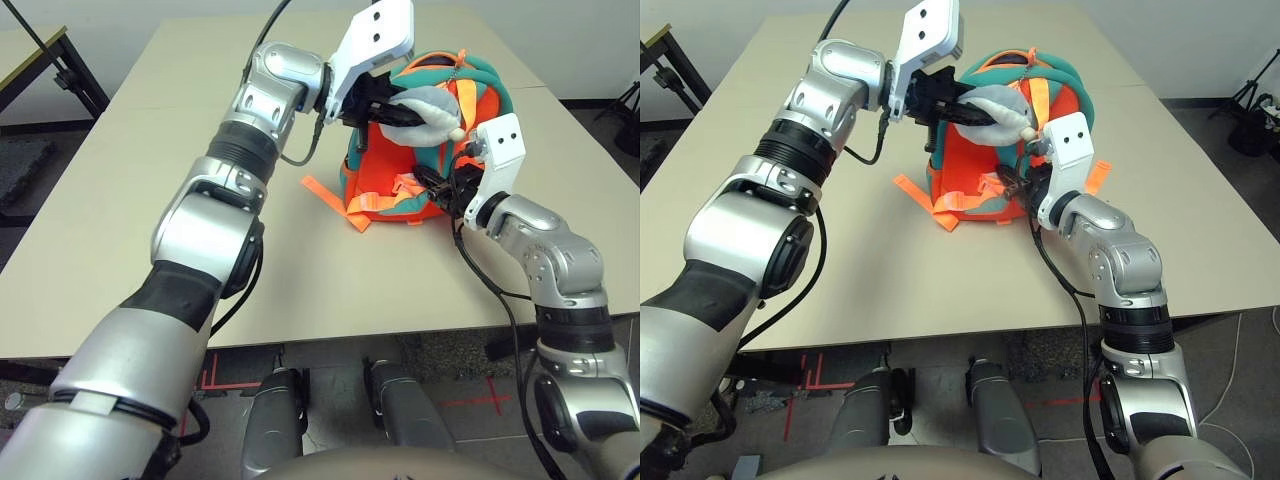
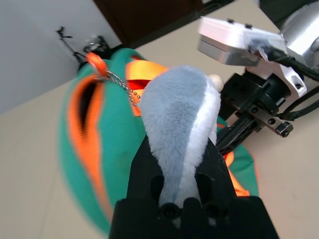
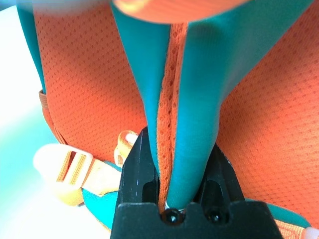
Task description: Put the pencil case into the backpack and zip it.
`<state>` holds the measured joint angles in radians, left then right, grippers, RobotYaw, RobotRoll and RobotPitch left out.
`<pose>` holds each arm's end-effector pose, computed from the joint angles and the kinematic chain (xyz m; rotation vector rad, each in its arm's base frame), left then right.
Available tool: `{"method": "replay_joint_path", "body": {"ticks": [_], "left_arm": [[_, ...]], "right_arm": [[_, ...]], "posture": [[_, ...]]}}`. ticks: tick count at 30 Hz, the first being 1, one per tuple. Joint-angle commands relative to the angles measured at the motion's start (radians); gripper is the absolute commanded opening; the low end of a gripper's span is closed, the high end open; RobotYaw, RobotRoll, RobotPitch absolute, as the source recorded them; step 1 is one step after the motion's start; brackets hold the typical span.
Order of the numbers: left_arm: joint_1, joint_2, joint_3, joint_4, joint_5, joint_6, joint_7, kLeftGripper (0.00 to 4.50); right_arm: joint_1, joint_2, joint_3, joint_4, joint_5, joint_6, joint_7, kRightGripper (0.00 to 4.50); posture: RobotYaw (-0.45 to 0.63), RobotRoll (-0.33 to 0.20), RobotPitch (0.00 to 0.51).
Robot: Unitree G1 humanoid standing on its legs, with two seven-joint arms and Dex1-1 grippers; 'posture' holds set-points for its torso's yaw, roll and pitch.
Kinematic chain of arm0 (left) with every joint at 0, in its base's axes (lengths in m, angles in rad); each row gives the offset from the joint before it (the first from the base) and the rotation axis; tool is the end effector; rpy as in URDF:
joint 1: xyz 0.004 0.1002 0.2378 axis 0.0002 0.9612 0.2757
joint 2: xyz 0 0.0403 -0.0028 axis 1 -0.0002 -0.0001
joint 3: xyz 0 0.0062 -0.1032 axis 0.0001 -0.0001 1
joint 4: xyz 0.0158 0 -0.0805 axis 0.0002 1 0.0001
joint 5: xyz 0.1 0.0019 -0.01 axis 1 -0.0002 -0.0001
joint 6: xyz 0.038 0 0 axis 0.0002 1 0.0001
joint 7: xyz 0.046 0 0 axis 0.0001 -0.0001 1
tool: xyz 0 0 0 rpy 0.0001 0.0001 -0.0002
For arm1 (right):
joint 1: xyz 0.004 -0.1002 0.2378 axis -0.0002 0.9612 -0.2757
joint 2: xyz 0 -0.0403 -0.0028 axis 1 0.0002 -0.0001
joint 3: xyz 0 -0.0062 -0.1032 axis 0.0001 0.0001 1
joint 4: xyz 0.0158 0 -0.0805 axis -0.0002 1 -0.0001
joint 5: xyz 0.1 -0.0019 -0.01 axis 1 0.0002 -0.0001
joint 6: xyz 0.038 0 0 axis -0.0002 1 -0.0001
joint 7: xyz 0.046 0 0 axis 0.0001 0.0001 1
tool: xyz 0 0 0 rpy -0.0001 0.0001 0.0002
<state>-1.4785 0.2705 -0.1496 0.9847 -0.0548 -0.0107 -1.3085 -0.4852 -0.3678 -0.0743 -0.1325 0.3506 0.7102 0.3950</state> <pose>0.3685 0.1050 0.3177 0.6355 -0.1856 -1.4075 0.2724 -0.1918 0.1635 -0.0237 0.0996 0.4910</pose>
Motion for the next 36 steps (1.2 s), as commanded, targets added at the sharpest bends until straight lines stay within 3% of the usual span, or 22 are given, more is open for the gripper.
{"method": "replay_joint_path", "body": {"ticks": [1,8,17,26,36], "left_arm": [[-0.025,0.057,0.028,-0.032,-0.008,0.030,-0.011,0.31],[0.017,0.169,0.036,-0.065,-0.003,0.079,-0.035,0.31],[0.221,0.272,0.006,-0.152,0.009,0.207,-0.072,0.31],[0.366,0.239,-0.018,-0.019,0.045,0.227,-0.028,0.31],[0.398,0.136,-0.048,0.101,0.076,0.199,0.016,0.31]], "right_arm": [[0.016,0.002,0.021,0.044,-0.016,0.017,0.000,0.68],[0.006,0.004,0.030,0.063,-0.018,0.004,0.004,0.68],[-0.002,-0.001,0.037,0.077,-0.019,-0.004,0.012,0.68],[-0.018,-0.006,0.050,0.103,-0.033,-0.021,0.028,0.68],[-0.025,-0.005,0.049,0.111,-0.042,-0.020,0.035,0.68]], "posture": [[-0.21,0.000,0.123],[-0.20,0.000,0.122],[-0.18,0.000,0.121],[-0.18,0.000,0.116],[-0.18,0.000,0.116]]}}
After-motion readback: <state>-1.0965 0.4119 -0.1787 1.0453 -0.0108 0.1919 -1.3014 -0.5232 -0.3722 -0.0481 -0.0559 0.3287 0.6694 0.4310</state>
